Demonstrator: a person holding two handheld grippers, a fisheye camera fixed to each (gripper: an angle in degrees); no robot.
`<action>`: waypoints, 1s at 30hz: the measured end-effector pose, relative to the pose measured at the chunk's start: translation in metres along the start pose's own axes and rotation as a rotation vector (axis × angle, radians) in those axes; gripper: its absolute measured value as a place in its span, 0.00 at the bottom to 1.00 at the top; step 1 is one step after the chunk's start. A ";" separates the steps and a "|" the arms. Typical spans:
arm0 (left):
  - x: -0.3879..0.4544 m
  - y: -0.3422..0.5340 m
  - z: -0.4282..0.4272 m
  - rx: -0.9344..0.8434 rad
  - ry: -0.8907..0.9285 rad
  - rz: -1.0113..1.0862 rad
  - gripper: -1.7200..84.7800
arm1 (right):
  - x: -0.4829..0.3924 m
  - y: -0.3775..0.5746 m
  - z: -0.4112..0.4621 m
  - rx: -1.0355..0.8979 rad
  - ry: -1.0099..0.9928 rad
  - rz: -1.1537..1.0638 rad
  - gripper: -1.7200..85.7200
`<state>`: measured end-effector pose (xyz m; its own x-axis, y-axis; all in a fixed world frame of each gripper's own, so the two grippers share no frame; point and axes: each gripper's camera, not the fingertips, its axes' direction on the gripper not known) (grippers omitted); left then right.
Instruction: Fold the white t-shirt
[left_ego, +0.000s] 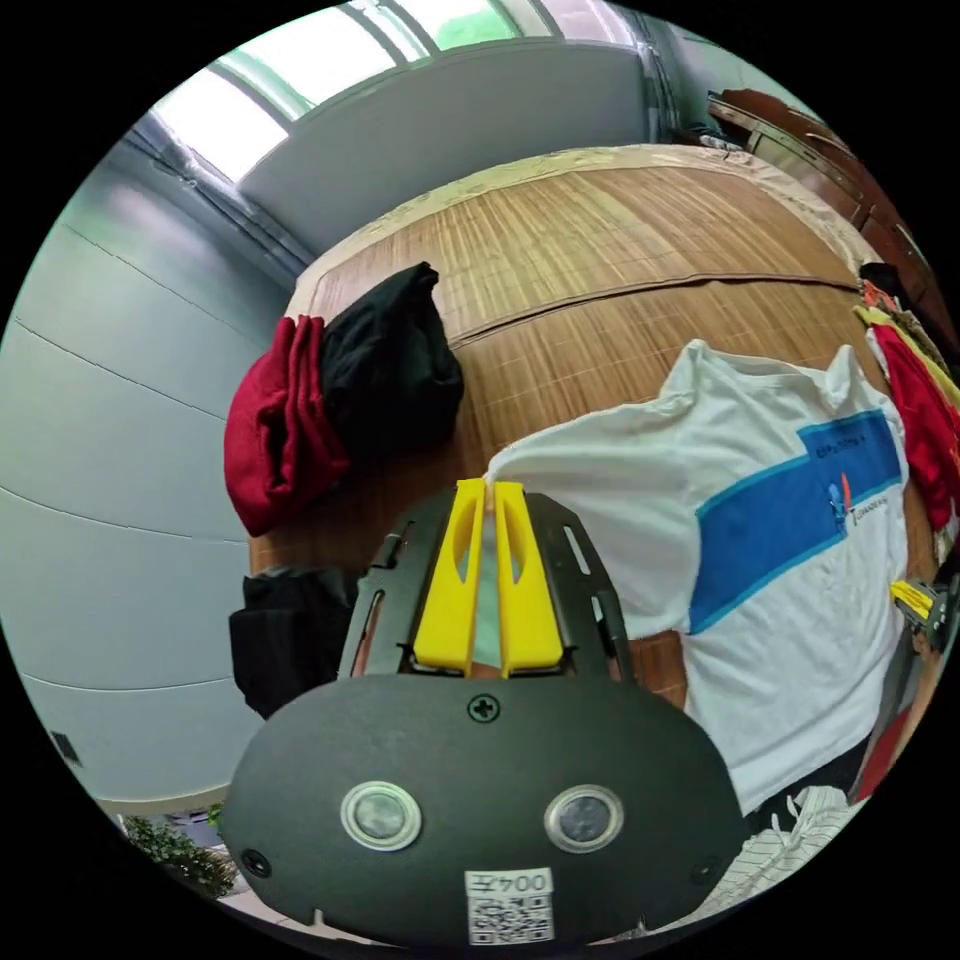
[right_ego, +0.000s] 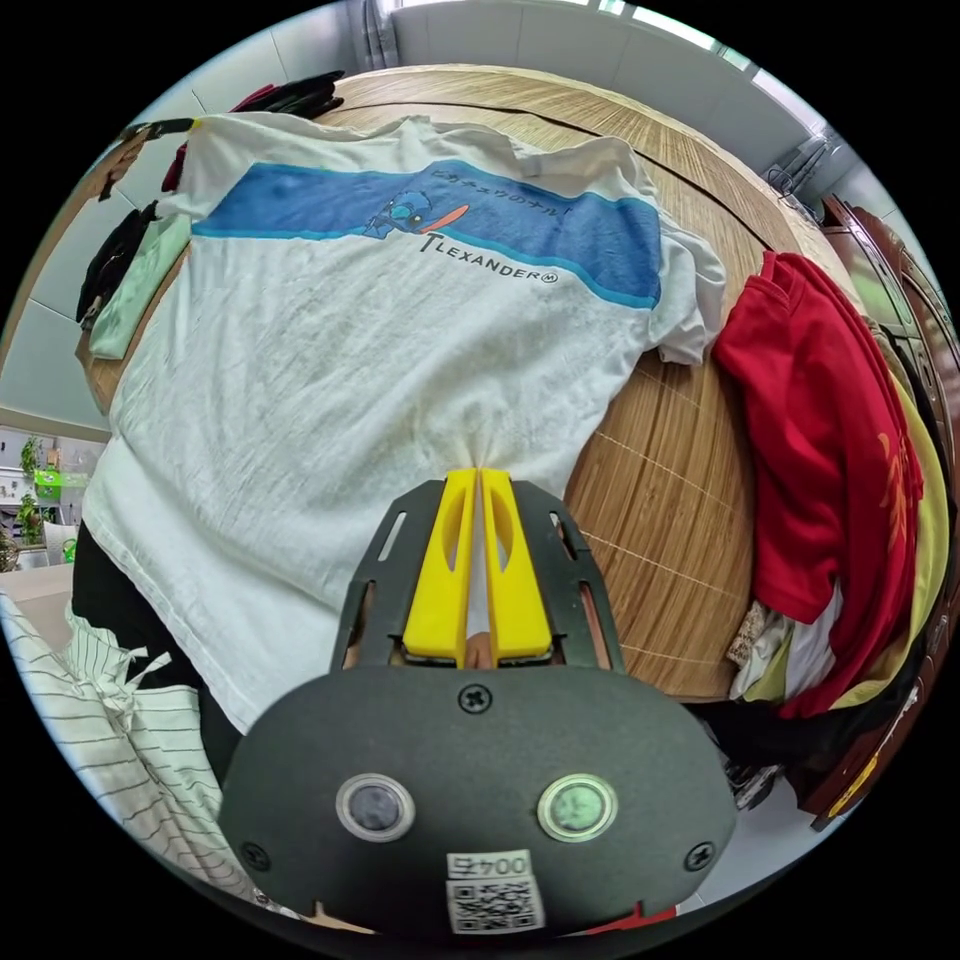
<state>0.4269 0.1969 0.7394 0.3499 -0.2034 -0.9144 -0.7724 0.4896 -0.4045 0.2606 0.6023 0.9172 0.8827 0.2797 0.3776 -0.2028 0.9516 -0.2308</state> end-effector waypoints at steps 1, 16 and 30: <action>0.004 -0.006 0.016 -0.031 -0.060 0.027 0.03 | 0.000 -0.001 -0.001 0.000 0.003 -0.001 0.03; -0.024 0.142 0.045 0.355 0.436 -0.300 0.03 | 0.030 -0.004 -0.044 0.011 0.029 0.002 0.03; 0.021 0.505 0.049 0.084 0.939 -0.271 0.13 | 0.108 0.150 -0.137 0.244 -0.209 0.282 0.13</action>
<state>0.0701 0.4811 0.5169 -0.0820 -0.8920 -0.4444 -0.6751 0.3778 -0.6336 0.3834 0.7576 0.8003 0.6784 0.5290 0.5099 -0.5403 0.8295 -0.1416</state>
